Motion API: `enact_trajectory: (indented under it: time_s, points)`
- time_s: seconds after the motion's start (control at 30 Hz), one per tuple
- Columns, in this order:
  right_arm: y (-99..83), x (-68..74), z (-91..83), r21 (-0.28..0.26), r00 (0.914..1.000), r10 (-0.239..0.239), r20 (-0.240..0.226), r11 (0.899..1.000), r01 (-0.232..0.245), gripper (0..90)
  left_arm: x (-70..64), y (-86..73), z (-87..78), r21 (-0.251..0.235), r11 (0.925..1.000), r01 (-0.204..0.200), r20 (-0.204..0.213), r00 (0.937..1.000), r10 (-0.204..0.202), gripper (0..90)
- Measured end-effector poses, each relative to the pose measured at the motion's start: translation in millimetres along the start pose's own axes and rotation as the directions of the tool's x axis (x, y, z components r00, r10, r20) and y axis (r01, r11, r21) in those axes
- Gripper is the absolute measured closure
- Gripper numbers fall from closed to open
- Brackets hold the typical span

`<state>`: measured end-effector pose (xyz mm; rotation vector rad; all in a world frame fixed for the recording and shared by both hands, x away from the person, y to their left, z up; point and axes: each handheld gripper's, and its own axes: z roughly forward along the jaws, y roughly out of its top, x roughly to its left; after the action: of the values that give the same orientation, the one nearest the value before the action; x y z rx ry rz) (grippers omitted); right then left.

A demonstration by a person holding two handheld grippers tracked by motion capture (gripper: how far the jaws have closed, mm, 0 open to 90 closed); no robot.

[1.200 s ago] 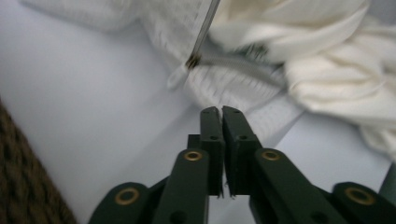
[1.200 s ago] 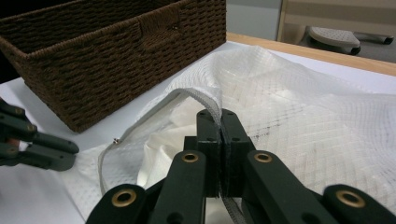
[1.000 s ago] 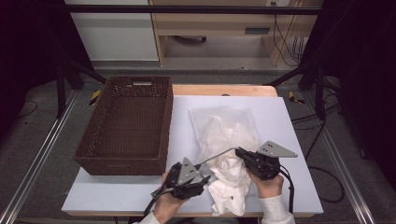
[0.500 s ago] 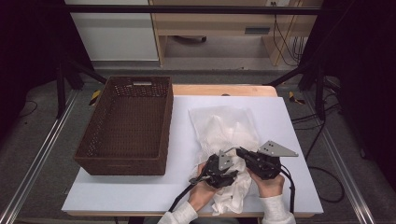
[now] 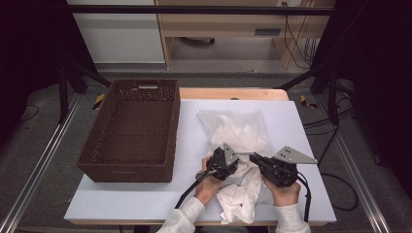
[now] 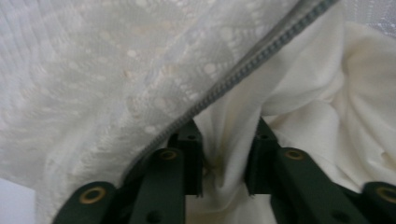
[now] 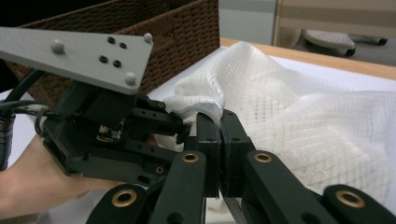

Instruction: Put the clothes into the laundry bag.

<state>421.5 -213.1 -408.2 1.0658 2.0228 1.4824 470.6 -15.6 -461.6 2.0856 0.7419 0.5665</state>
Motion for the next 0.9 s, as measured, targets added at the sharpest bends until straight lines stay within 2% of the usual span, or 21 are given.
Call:
enact_trajectory:
  time_s: [0.1,0.17,0.23,0.33,0.4,0.43,0.5,0.53,0.57,0.63,0.67,0.7,0.77,0.83,0.9]
  points:
    - [-1.9,-0.2,3.3,0.011,1.0000,0.002,-0.001,1.000,-0.002,88.8,-0.3,-1.4,-10.6,0.016,0.9994,0.029,0.056,0.9980,-0.030,47.4]
    - [-2.3,0.0,3.6,0.015,1.0000,0.002,0.000,1.000,-0.002,88.8,-4.5,-5.2,-28.2,0.016,0.9995,0.026,0.120,0.9924,-0.028,37.1]
    - [-1.7,-0.4,2.3,0.008,1.0000,0.008,0.003,1.000,-0.008,88.8,-9.5,-9.2,-42.8,0.017,0.9995,0.025,0.147,0.9887,-0.027,31.3]
    - [-1.6,-2.0,1.1,0.007,0.9999,0.009,0.006,1.000,-0.009,88.8,-20.1,-17.4,-62.7,0.022,0.9997,0.009,0.199,0.9799,-0.013,28.9]
    - [-1.6,-1.8,1.5,0.009,0.9999,0.008,0.006,1.000,-0.008,88.8,-27.9,-22.5,-68.6,0.029,0.9995,-0.012,0.218,0.9759,0.006,28.7]
    - [-1.6,-1.4,1.6,0.011,1.0000,0.005,0.006,1.000,-0.005,88.8,-33.0,-26.5,-69.0,0.045,0.9988,-0.021,0.238,0.9711,0.009,28.7]
    - [-1.6,-1.9,1.7,0.012,1.0000,0.006,0.005,1.000,-0.006,88.8,-39.6,-32.0,-65.5,0.064,0.9972,-0.038,0.241,0.9703,0.021,28.8]
    - [-1.7,-2.1,1.7,0.011,1.0000,0.009,0.005,1.000,-0.009,88.8,-42.4,-34.7,-61.4,0.087,0.9950,-0.049,0.239,0.9706,0.027,28.9]
    - [-1.9,-2.4,1.7,0.012,0.9999,0.012,0.004,1.000,-0.012,88.8,-44.7,-38.0,-55.1,0.120,0.9912,-0.056,0.252,0.9674,0.024,29.0]
    - [-2.5,-3.1,2.0,0.013,0.9999,0.009,0.005,1.000,-0.009,88.8,-48.8,-42.9,-46.2,0.154,0.9865,-0.057,0.263,0.9647,0.014,31.4]
    - [-2.5,-3.2,1.9,0.014,0.9999,0.011,0.005,1.000,-0.011,88.8,-50.4,-44.0,-45.8,0.139,0.9878,-0.070,0.250,0.9677,0.033,33.3]
    - [-2.6,-3.4,1.9,0.013,0.9999,0.009,0.005,1.000,-0.009,88.8,-53.9,-44.0,-46.5,0.133,0.9870,-0.091,0.233,0.9707,0.058,38.1]
    - [-2.7,-3.6,2.1,0.014,0.9999,0.012,0.004,1.000,-0.012,88.8,-57.6,-41.9,-49.1,0.136,0.9819,-0.131,0.212,0.9721,0.101,50.5]
    - [-2.8,-3.2,2.3,0.015,0.9999,0.011,0.004,1.000,-0.011,88.8,-58.6,-39.0,-52.2,0.138,0.9799,-0.144,0.218,0.9695,0.112,68.6]
    - [-2.7,-3.5,1.8,0.014,0.9999,0.011,0.005,1.000,-0.012,88.8,-56.0,-35.6,-55.9,0.125,0.9825,-0.137,0.228,0.9678,0.106,76.7]
